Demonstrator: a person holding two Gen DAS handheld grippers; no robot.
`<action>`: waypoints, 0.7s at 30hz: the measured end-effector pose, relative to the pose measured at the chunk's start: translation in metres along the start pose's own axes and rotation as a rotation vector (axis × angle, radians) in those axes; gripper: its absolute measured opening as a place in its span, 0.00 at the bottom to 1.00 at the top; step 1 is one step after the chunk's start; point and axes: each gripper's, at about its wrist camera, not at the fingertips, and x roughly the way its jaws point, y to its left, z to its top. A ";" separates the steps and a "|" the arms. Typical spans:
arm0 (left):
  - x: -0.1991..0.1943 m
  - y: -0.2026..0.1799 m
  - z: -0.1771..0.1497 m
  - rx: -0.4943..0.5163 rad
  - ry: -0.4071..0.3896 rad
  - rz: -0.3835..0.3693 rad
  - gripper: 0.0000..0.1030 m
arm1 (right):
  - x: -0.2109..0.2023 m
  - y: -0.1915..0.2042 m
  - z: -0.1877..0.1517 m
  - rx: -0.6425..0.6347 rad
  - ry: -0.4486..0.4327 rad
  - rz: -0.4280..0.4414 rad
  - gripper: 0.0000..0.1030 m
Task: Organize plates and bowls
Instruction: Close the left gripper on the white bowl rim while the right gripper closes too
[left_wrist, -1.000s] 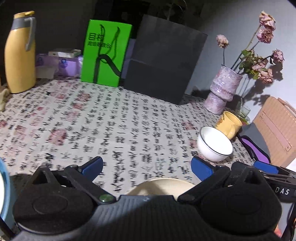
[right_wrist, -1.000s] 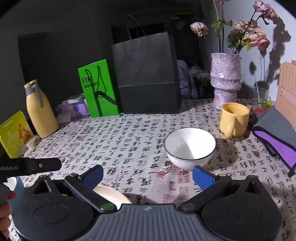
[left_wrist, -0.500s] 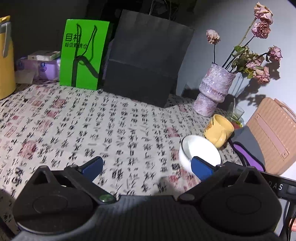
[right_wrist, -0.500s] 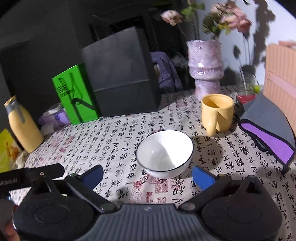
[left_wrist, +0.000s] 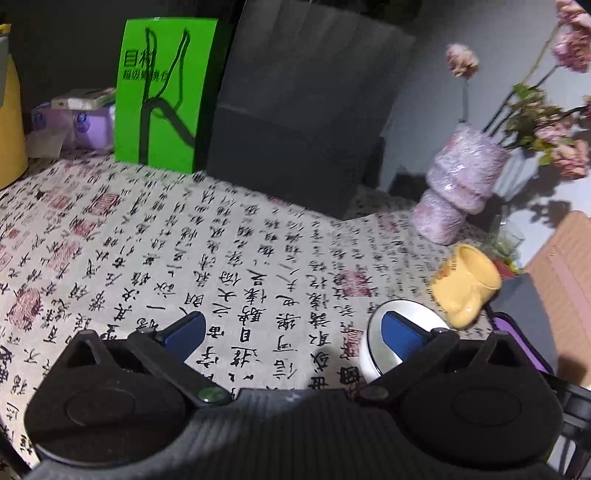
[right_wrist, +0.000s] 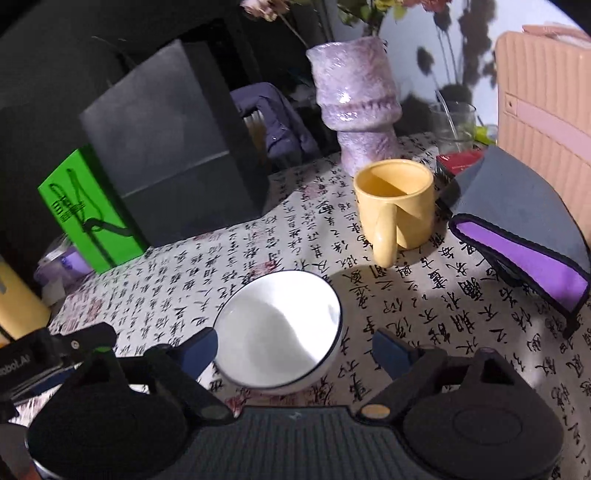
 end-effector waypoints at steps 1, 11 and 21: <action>0.006 -0.002 0.001 -0.008 0.011 0.001 1.00 | 0.005 -0.002 0.002 0.015 0.004 0.000 0.79; 0.044 -0.021 -0.001 0.014 0.042 0.027 1.00 | 0.034 -0.020 -0.005 0.047 -0.004 -0.001 0.51; 0.076 -0.034 -0.013 0.013 0.098 -0.005 0.96 | 0.048 -0.029 -0.013 0.059 0.005 0.028 0.30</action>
